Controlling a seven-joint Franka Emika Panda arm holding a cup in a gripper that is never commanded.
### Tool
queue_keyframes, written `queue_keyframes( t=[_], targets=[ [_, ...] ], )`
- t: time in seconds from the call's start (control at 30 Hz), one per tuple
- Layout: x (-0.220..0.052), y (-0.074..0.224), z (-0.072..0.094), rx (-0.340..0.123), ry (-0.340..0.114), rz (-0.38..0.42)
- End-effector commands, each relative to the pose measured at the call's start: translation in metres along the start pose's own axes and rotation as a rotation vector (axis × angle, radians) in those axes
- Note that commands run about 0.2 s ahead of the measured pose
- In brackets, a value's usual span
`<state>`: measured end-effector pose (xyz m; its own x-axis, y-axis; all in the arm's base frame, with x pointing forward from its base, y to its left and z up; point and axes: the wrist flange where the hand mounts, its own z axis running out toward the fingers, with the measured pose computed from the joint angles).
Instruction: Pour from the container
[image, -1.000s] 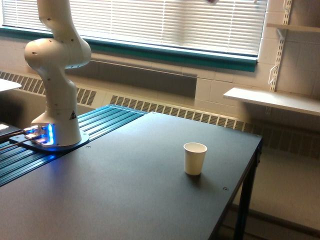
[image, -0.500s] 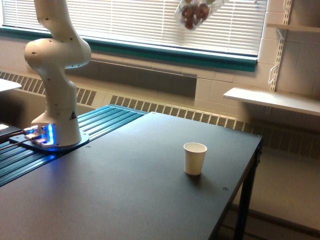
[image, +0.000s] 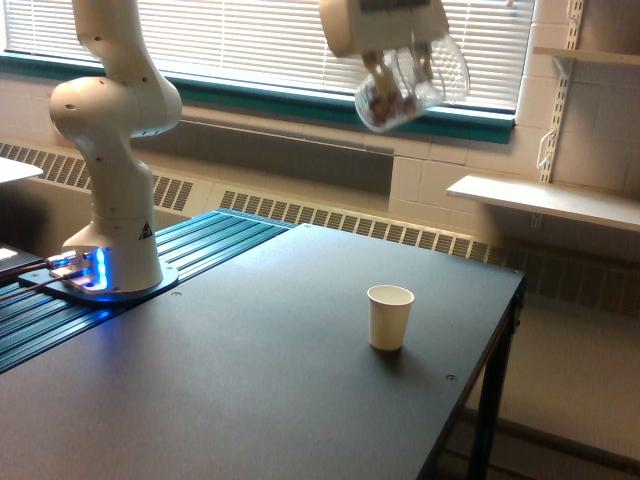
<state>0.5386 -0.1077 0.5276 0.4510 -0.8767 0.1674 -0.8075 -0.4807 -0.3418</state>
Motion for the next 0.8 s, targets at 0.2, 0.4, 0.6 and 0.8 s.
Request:
queue_keyframes(
  t=[0.2, 0.4, 0.6, 0.8],
  targets=[
    [-0.040, -0.019, 0.044, -0.036, -0.112, -0.103],
    [-0.063, -0.019, 0.069, -0.067, -0.164, -0.151],
    [-0.080, -0.019, 0.081, -0.089, -0.204, -0.181],
    [-0.105, -0.019, 0.092, -0.110, -0.256, -0.231]
  ],
)
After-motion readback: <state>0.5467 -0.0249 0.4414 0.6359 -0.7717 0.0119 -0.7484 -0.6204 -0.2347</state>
